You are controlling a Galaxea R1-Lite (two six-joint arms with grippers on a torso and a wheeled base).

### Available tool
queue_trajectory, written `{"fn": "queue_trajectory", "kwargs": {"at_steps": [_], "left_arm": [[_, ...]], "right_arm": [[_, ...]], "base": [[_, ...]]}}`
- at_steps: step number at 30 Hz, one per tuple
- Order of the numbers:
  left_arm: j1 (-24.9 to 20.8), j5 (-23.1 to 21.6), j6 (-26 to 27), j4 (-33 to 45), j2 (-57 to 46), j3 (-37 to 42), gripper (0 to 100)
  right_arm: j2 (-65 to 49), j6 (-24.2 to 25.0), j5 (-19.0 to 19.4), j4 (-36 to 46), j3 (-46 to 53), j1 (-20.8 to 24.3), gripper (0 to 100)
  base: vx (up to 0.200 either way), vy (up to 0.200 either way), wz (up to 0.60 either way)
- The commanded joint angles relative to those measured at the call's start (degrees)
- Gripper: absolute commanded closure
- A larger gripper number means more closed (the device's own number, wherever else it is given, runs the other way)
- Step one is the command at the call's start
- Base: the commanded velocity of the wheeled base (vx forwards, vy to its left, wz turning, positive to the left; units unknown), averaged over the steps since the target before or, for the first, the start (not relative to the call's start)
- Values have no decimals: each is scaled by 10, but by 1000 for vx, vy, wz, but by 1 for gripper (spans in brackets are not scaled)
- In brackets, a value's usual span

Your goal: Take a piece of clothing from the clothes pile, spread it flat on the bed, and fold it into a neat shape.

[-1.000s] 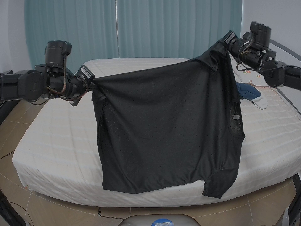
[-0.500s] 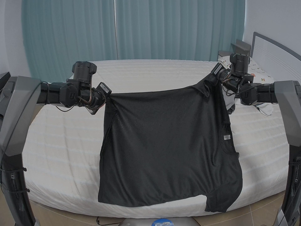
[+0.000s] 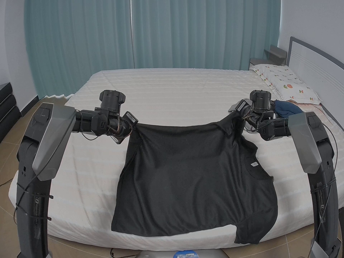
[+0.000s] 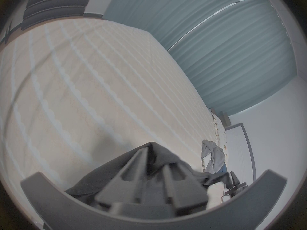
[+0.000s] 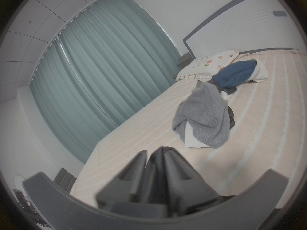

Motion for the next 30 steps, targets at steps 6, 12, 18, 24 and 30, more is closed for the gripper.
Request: {"fn": "queue_trajectory", "kwargs": {"at_steps": [6, 12, 18, 24, 30], "left_arm": [[4, 4, -16, 28, 27, -8, 0], [17, -20, -15, 111, -29, 24, 0], [16, -67, -13, 96, -104, 125, 0], [10, -92, -13, 6, -177, 289, 0], [-1, -97, -15, -157, -242, 490, 0]], "right_arm": [[36, 0, 0, 3, 27, -11, 0], [-45, 36, 17, 0, 141, -34, 0], [-133, 82, 77, -5, 282, -48, 0], [-215, 107, 140, -82, 451, -56, 0], [-268, 103, 185, -219, 631, -64, 0]], "base": [[0, 0, 0], [0, 0, 0], [0, 0, 0], [0, 0, 0], [0, 0, 0]]}}
